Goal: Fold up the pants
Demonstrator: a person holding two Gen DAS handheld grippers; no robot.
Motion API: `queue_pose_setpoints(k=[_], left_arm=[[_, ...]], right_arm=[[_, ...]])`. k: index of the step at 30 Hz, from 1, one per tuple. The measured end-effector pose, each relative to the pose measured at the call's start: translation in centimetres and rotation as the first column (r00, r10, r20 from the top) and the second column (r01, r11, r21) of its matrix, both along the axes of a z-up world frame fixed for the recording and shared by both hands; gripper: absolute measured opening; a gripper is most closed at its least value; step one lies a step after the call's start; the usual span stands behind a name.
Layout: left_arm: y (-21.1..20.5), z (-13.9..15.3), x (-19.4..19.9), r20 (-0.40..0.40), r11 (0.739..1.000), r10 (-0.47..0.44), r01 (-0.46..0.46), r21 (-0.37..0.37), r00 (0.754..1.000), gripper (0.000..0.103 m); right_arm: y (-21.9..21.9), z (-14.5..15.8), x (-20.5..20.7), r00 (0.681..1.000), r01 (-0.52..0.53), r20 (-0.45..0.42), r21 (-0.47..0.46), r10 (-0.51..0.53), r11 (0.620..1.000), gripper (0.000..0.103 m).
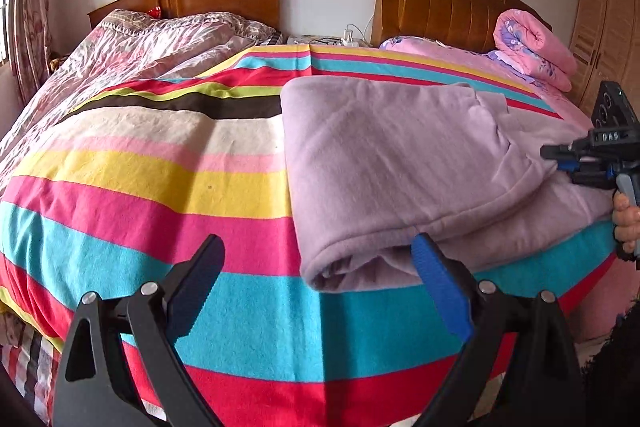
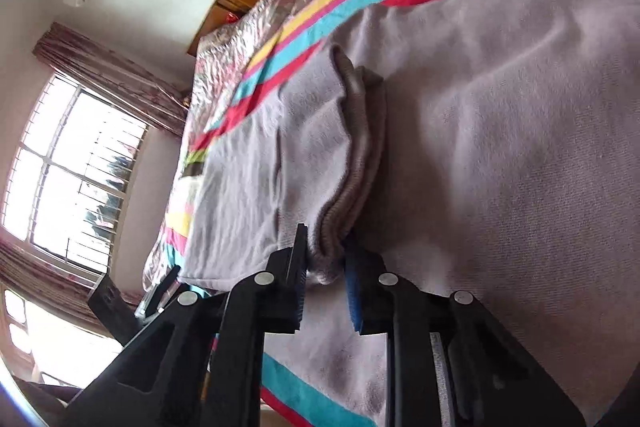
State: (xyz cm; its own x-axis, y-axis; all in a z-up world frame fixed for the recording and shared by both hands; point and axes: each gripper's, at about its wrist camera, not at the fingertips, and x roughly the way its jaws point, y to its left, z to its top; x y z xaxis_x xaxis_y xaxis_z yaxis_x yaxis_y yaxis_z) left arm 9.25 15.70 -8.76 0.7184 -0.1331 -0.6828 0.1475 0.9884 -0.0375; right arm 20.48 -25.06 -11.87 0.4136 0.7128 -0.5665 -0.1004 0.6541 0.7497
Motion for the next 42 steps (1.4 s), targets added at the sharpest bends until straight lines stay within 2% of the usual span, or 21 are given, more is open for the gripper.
queue_pose_setpoints(k=[5, 9, 12, 16, 19, 20, 22, 24, 25, 26, 28, 31, 35, 37, 39, 42], left_arm=[[-1.2, -0.3, 0.2, -0.012, 0.999, -0.022, 0.022, 0.039, 1.0, 0.095], [-1.5, -0.5, 1.5, -0.036, 1.0, -0.016, 0.017, 0.024, 0.999, 0.095], [-2.2, -0.4, 2.2, -0.029, 0.998, -0.015, 0.017, 0.067, 0.999, 0.096], [-0.8, 0.4, 3.0, -0.003, 0.996, 0.054, -0.054, 0.073, 0.999, 0.098], [2.2, 1.3, 2.6, 0.011, 0.994, 0.111, -0.111, -0.023, 0.994, 0.098], [2.8, 1.3, 2.5, 0.01, 0.991, 0.132, -0.132, -0.027, 0.991, 0.099], [2.9, 0.6, 2.4, 0.0, 0.989, 0.137, -0.137, 0.058, 0.991, 0.102], [2.5, -1.3, 2.6, -0.045, 0.977, 0.144, -0.135, 0.167, 0.988, 0.102], [2.6, -1.9, 2.4, -0.056, 0.978, 0.138, -0.127, 0.167, 0.989, 0.102], [3.0, -1.9, 2.0, -0.047, 0.982, 0.146, -0.139, 0.131, 0.988, 0.102], [3.5, -1.7, 2.0, -0.073, 0.987, 0.144, -0.138, 0.083, 0.987, 0.101], [3.3, -1.2, 1.5, -0.042, 0.983, 0.143, -0.137, 0.123, 0.989, 0.101], [3.3, -0.2, 0.9, -0.011, 0.982, 0.16, -0.158, 0.108, 0.987, 0.101], [3.4, -0.7, 1.0, -0.032, 0.982, 0.162, -0.158, 0.104, 0.986, 0.102], [3.5, -1.5, 1.4, -0.067, 0.982, 0.165, -0.157, 0.109, 0.984, 0.102], [3.8, -1.7, 1.4, -0.093, 0.985, 0.161, -0.153, 0.086, 0.983, 0.102]], right_arm=[[1.8, 4.5, 0.9, 0.991, 0.001, 0.133, -0.015, 0.001, 1.0, 0.019], [3.3, 8.5, 1.9, 0.973, -0.022, 0.229, -0.027, 0.028, 0.999, 0.018], [4.3, 11.2, 2.6, 0.955, -0.039, 0.291, -0.044, 0.05, 0.998, 0.018], [4.5, 13.2, 2.5, 0.937, -0.038, 0.345, -0.047, 0.052, 0.998, 0.018], [3.7, 12.8, 1.4, 0.939, -0.036, 0.339, -0.055, 0.053, 0.998, 0.018], [3.5, 12.2, 0.8, 0.943, -0.037, 0.328, -0.058, 0.054, 0.998, 0.018], [3.3, 10.0, -0.4, 0.96, -0.04, 0.274, -0.066, 0.057, 0.997, 0.018], [3.2, 5.9, -1.4, 0.982, -0.024, 0.182, -0.116, 0.045, 0.993, 0.018], [3.0, 3.8, -1.8, 0.991, -0.02, 0.126, -0.138, 0.038, 0.99, 0.018], [2.7, 1.7, -2.1, 0.997, -0.016, 0.079, -0.144, 0.027, 0.989, 0.018], [2.1, -0.9, -2.6, 1.0, 0.0, 0.021, -0.116, 0.003, 0.993, 0.017], [2.1, 0.1, -3.1, 0.999, 0.005, 0.053, -0.119, 0.002, 0.993, 0.017], [2.0, 2.2, -3.9, 0.994, 0.006, 0.112, -0.131, 0.009, 0.991, 0.017], [1.8, 1.6, -4.0, 0.996, 0.006, 0.091, -0.137, 0.007, 0.991, 0.017], [1.6, -0.5, -4.2, 1.0, 0.006, 0.031, -0.151, -0.002, 0.989, 0.017], [2.0, -0.6, -4.6, 0.999, -0.007, 0.039, -0.162, 0.014, 0.987, 0.018]])
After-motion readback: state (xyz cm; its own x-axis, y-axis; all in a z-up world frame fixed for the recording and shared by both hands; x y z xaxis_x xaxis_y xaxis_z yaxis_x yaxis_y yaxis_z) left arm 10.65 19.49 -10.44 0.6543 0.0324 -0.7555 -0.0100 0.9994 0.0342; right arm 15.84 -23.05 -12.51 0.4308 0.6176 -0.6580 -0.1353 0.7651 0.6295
